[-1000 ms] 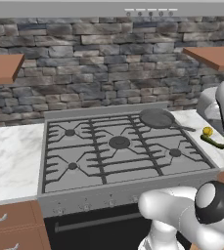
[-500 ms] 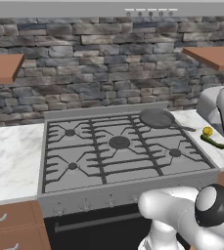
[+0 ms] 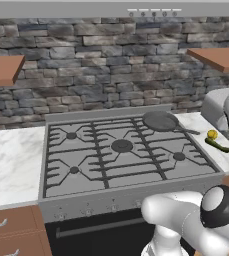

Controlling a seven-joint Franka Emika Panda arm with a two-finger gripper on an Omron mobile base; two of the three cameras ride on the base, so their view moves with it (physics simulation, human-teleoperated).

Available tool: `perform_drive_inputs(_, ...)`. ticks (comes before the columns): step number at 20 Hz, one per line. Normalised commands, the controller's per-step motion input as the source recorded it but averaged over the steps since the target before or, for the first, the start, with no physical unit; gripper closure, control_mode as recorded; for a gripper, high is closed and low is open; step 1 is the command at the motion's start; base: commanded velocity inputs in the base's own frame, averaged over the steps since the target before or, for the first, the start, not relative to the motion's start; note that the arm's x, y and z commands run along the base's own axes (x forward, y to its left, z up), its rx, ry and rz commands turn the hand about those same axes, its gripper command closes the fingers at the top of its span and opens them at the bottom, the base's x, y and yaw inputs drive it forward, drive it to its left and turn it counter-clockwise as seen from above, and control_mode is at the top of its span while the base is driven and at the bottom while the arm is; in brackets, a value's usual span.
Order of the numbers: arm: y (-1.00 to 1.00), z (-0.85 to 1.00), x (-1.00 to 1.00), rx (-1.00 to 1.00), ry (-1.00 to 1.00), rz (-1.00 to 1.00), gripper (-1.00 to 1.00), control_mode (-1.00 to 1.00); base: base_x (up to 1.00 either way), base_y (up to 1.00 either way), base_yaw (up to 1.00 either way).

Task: Put the squash and lemon in the pan. Then turn on the rear right burner and set the heat to medium.

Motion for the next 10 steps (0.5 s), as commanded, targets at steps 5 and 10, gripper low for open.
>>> perform_drive_inputs(5,0.00,-0.27,0.00,-0.09,0.07,0.03,-1.00,-1.00,0.00,0.00,0.00)
perform_drive_inputs(10,-0.06,-0.22,0.00,-0.03,0.04,0.03,-1.00,-1.00,0.00,0.00,0.00)
